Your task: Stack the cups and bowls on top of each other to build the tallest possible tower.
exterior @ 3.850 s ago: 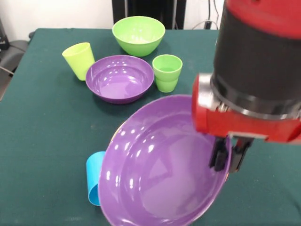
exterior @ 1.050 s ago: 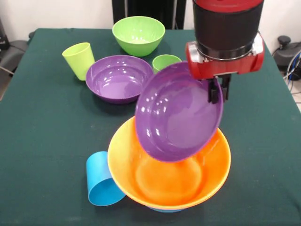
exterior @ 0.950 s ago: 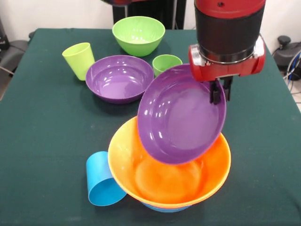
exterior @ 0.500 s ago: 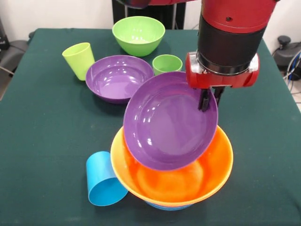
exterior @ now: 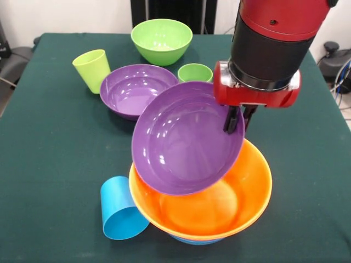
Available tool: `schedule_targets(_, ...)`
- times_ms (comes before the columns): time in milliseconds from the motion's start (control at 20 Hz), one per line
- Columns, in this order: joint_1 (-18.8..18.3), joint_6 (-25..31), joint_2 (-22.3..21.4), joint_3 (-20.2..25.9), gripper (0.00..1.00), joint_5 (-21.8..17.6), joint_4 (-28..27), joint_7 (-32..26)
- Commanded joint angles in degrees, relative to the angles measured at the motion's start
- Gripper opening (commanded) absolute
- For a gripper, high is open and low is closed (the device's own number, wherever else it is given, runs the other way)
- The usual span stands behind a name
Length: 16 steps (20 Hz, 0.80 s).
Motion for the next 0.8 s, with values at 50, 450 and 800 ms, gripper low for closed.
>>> schedule_targets(50,1.98,3.69,-0.2,-7.89,0.0,-2.38,-7.26,5.56)
schedule_targets(450,2.71,0.52,0.23,-9.22,1.0,-0.32,-8.92,6.41)
schedule_targets(800,3.43,0.28,0.69,-10.29,1.0,1.1,-10.31,6.63)
